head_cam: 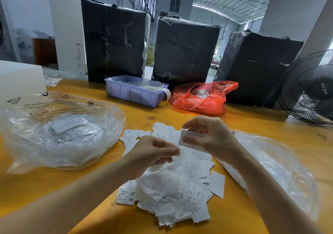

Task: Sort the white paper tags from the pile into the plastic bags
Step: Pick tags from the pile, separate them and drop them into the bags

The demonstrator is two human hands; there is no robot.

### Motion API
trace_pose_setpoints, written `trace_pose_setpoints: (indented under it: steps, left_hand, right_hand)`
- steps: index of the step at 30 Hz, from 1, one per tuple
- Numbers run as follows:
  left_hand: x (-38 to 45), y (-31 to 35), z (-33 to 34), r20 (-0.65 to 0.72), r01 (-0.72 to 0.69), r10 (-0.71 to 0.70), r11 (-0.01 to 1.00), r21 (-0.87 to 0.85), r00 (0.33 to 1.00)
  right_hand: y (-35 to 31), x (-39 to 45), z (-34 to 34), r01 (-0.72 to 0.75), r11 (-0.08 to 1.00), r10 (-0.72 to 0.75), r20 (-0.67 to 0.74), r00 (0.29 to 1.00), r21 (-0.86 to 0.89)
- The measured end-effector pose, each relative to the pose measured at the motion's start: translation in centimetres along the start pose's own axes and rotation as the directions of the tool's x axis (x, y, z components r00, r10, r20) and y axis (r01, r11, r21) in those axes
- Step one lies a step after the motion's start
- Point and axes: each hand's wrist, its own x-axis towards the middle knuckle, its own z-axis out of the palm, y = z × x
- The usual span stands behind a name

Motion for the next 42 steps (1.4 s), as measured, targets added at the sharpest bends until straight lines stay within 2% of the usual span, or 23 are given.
trace_pose_setpoints:
  steps: [7,10,19,28,34,42]
  left_hand:
    - [0.02,-0.01,-0.06,-0.002,0.0,0.0,1.0,-0.013,1.0]
    - [0.04,-0.1,-0.01,0.002,0.001,-0.001,1.0,-0.015,1.0]
    - [0.1,-0.11,-0.04,0.001,-0.004,0.004,1.0,-0.009,1.0]
    - [0.13,-0.19,-0.07,-0.012,0.002,-0.002,1.0,0.007,1.0]
    - [0.15,-0.27,-0.03,-0.021,0.006,-0.005,1.0,0.025,1.0]
    - [0.05,-0.26,-0.04,0.0,-0.009,0.009,1.0,0.015,1.0]
  right_hand:
    - [0.07,-0.03,0.09,0.019,0.999,-0.018,0.034,0.999,-0.028]
    - [0.36,0.04,0.43,0.035,0.996,-0.033,0.022,0.999,-0.082]
    - [0.55,0.04,0.45,0.05,0.995,-0.049,0.004,0.999,-0.088]
    - [0.6,-0.02,0.5,0.013,0.995,-0.006,0.063,0.998,-0.098]
    - [0.41,0.04,0.17,0.004,0.999,-0.003,0.015,1.0,-0.054]
    - [0.4,-0.08,0.6,-0.014,0.997,0.018,0.064,0.998,-0.069]
